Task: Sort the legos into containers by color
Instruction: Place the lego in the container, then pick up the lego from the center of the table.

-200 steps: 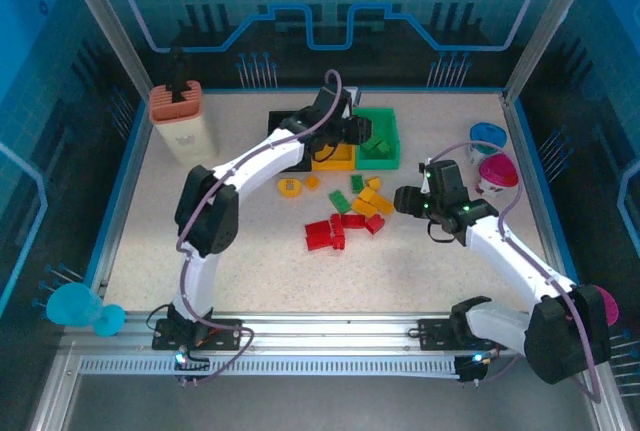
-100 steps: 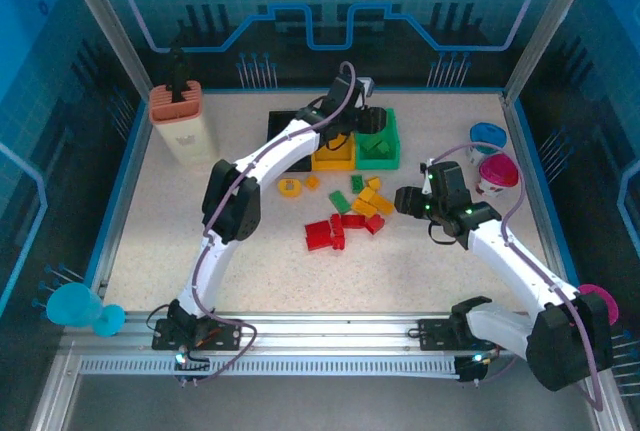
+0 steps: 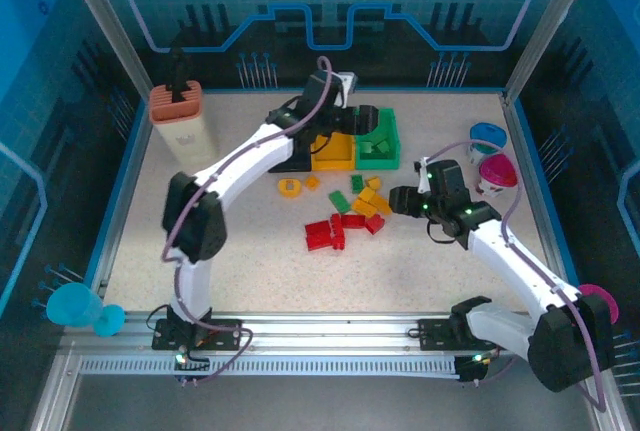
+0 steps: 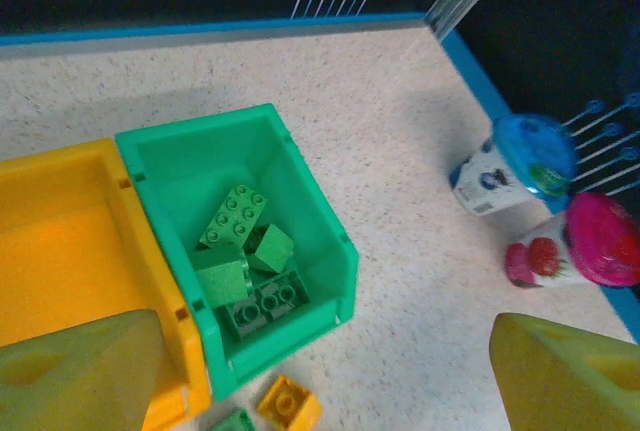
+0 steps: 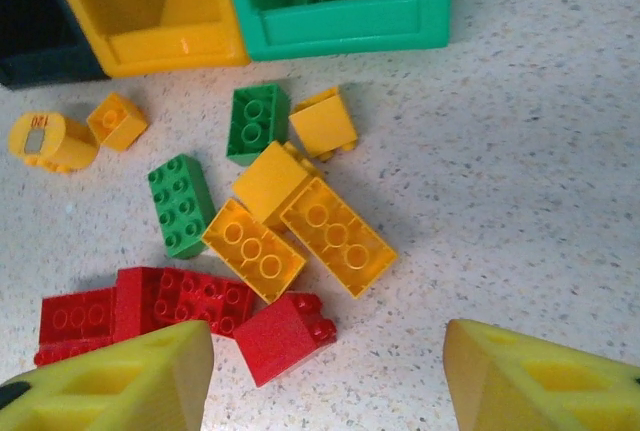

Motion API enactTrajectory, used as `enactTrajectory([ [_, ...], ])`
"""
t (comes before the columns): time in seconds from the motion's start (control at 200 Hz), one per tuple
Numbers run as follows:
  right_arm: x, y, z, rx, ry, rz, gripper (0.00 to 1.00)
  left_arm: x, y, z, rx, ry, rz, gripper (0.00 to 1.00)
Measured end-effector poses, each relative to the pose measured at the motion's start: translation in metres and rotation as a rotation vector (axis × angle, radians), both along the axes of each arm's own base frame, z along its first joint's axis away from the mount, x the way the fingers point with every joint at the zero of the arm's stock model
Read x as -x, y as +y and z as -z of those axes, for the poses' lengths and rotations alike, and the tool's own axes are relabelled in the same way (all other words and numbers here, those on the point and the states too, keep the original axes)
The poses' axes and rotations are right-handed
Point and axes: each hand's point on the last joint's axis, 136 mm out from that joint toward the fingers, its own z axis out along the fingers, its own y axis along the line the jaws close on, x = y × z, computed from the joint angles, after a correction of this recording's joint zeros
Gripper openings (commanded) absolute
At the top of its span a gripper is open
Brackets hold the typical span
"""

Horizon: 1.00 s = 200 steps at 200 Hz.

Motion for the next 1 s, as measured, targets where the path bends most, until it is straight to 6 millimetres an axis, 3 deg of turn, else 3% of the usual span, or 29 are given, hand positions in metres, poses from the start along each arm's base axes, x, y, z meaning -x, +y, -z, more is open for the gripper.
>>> enactTrajectory([
  [0.09, -0.004, 0.016, -0.002, 0.019, -0.002, -0.066, 0.67, 0.026, 0.018, -0.024, 0.025, -0.044, -0.004, 0.85],
  [0.195, -0.01, 0.035, -0.006, 0.041, -0.006, -0.134, 0.67, 0.056, 0.039, -0.028, 0.032, -0.062, -0.011, 0.85],
  [0.415, -0.032, 0.079, -0.006, 0.087, 0.012, -0.254, 0.67, 0.1, 0.074, 0.019, -0.029, 0.005, -0.036, 0.84],
  [0.6, -0.046, 0.113, 0.012, 0.131, 0.061, -0.333, 0.67, 0.13, 0.104, 0.043, -0.074, 0.024, -0.079, 0.85],
  [0.77, -0.056, 0.128, 0.038, 0.171, 0.128, -0.364, 0.66, 0.152, 0.126, 0.056, -0.092, 0.026, -0.114, 0.85],
  [1.001, -0.065, 0.142, 0.065, 0.222, 0.194, -0.397, 0.64, 0.175, 0.15, 0.101, -0.131, 0.113, -0.163, 0.84],
])
